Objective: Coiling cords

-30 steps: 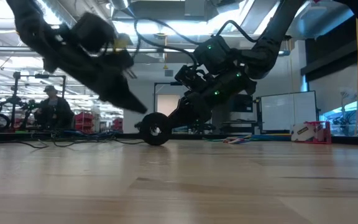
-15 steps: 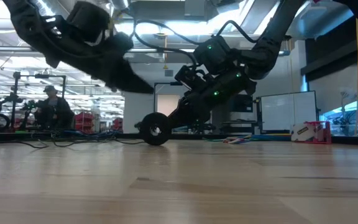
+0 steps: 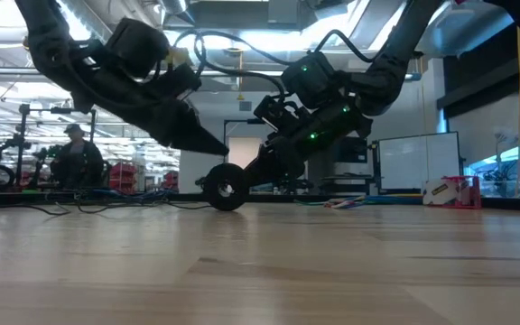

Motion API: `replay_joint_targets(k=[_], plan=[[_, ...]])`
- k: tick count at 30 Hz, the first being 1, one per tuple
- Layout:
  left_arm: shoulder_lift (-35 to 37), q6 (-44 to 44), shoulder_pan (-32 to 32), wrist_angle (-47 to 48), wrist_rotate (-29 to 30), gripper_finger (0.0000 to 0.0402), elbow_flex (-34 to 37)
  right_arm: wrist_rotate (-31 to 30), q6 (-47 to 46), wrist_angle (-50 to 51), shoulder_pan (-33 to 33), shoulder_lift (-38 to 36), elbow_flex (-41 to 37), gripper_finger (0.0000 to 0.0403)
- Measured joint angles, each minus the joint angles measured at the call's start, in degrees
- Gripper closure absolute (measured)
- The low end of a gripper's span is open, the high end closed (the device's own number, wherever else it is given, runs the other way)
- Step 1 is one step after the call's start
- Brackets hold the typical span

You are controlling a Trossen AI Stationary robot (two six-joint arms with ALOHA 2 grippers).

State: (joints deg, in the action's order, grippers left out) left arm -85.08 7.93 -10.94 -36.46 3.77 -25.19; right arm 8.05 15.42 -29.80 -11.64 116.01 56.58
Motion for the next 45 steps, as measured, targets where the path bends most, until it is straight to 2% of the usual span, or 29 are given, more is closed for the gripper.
replay_joint_targets(k=[5, 9, 13, 18, 22, 24, 29, 38, 45], plan=[[-1.5, -0.2, -0.7, 0.4, -0.1, 0.0137, 0.0, 0.0, 0.0, 0.0, 0.0, 0.0, 0.0, 0.0262], [-5.2, -1.3, -1.2, -3.2, -2.6, 0.0137, -0.1, 0.0, 0.0, 0.0, 0.0, 0.0, 0.0, 0.0262], [-7.8, -1.7, -1.2, -2.8, -3.9, 0.0143, -2.4, 0.1, 0.0, -0.1, 0.0, 0.0, 0.0, 0.0262], [-9.4, -0.8, -1.2, -0.7, -3.8, 0.0194, -3.8, 0.5, -0.2, 0.0, 0.0, 0.0, 0.0, 0.0256], [-8.9, -0.1, -1.3, 1.1, -3.9, 0.0257, -4.0, 0.7, -0.2, 0.0, 0.0, 0.0, 0.0, 0.0233], [-8.9, 0.0, -1.3, 2.1, -4.0, 0.0272, -4.0, 0.6, -0.2, 0.1, 0.0, 0.0, 0.0, 0.0218], [-8.8, 0.4, -1.6, 4.8, -4.1, 0.0272, -4.1, 0.3, -0.2, 4.3, 0.0, -3.0, 0.0, 0.0195], [-8.8, -2.0, -3.1, 7.4, -4.6, 0.0270, -3.8, 0.0, -0.1, 11.3, 0.0, -10.1, 0.0, 0.0190], [-9.3, -1.6, -3.0, 0.2, -3.4, 0.0271, -3.4, -4.7, 1.4, 15.4, 0.0, -12.2, 0.0, 0.0190]])
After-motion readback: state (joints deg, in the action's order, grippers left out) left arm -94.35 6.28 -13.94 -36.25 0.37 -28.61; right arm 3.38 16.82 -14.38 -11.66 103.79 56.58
